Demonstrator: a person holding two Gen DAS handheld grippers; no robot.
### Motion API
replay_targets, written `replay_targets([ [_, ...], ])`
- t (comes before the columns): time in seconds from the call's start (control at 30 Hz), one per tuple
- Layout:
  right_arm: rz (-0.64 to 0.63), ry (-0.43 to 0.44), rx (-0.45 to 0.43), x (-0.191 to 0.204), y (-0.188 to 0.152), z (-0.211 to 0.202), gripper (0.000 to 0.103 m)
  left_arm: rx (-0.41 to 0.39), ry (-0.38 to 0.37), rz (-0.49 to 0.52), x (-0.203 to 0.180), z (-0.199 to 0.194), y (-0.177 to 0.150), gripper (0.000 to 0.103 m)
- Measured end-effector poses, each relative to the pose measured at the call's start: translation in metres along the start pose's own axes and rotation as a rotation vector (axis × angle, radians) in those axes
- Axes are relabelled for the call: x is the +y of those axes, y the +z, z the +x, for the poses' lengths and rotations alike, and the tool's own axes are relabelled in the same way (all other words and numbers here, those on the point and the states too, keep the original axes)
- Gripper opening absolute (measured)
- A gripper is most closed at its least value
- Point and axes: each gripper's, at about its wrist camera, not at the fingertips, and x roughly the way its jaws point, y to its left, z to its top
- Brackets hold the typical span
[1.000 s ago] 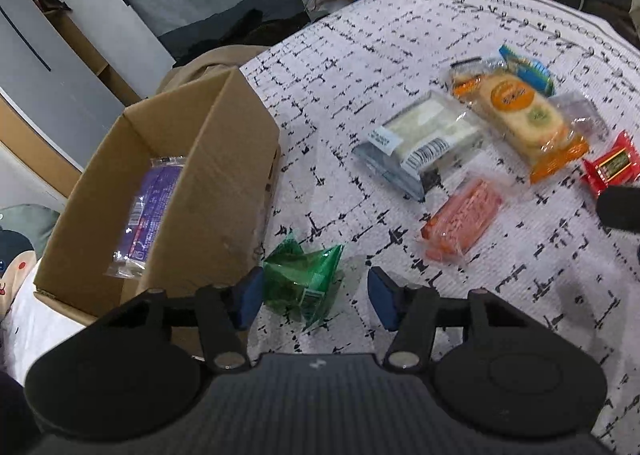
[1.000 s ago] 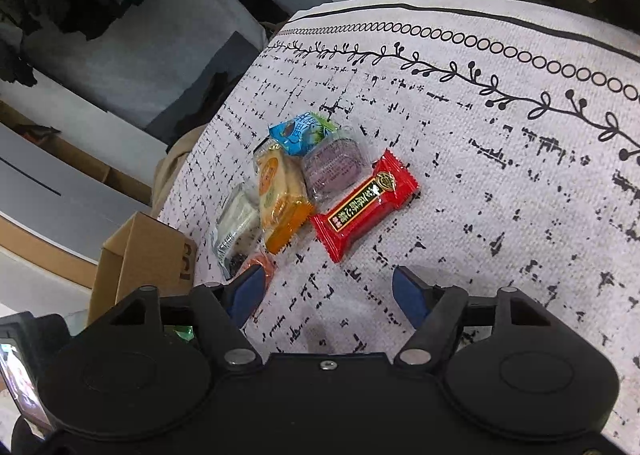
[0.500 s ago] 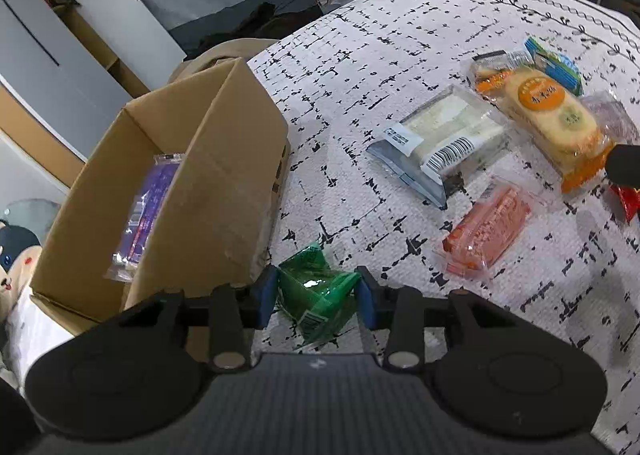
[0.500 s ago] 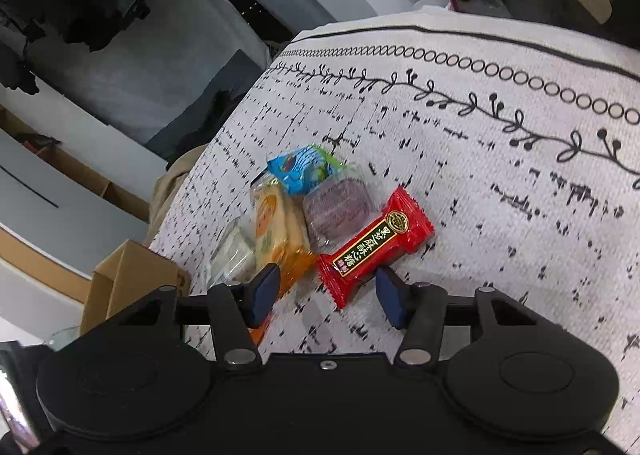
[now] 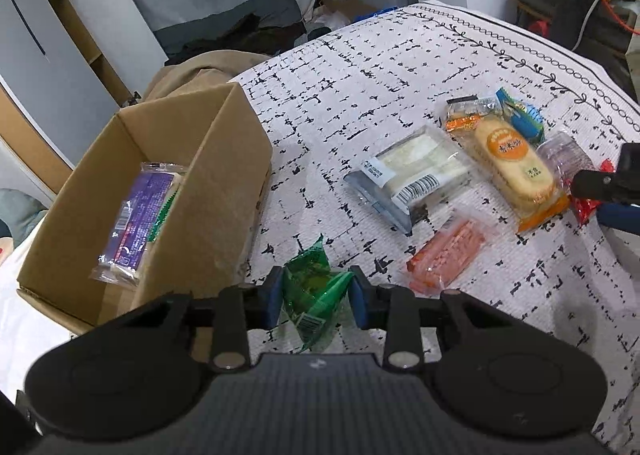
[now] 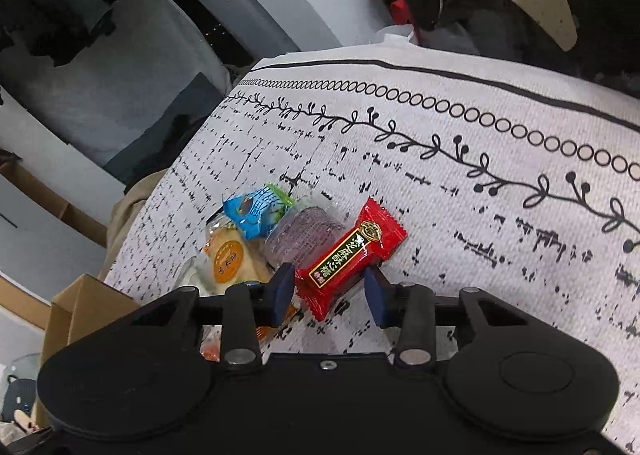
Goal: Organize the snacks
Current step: 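Grasp the green candy with the left gripper while the right approaches the red bar, then grasp the red bar with the right gripper while the left holds the green candy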
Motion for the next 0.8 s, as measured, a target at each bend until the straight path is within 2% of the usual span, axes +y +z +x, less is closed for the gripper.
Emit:
replay_targets([
  [0.27, 0.017, -0.069, -0.039, 0.003, 0.004, 0.002, 0.04, -0.007, -0.035, -0.029, 0.004, -0.002, 0.005, 0.033],
  [0.43, -0.059, -0.126, -0.058, 0.015, 0.002, 0.009, 0.041, -0.005, -0.052, -0.034, 0.005, -0.003, 0.005, 0.033],
  [0.6, -0.118, -0.163, -0.06, 0.017, -0.002, 0.007, 0.03, 0.001, -0.06, -0.047, 0.006, -0.002, 0.007, 0.033],
  [0.73, -0.148, -0.2, -0.055, 0.016, -0.006, 0.0, 0.028, -0.004, -0.07, -0.056, 0.005, -0.005, 0.011, 0.033],
  [0.77, -0.16, -0.212, -0.053, 0.016, -0.007, -0.002, 0.023, -0.008, -0.073, -0.059, 0.005, -0.006, 0.012, 0.033],
  [0.8, -0.168, -0.221, -0.051, 0.016, -0.008, -0.004, 0.022, -0.012, -0.075, -0.061, 0.006, -0.008, 0.013, 0.033],
])
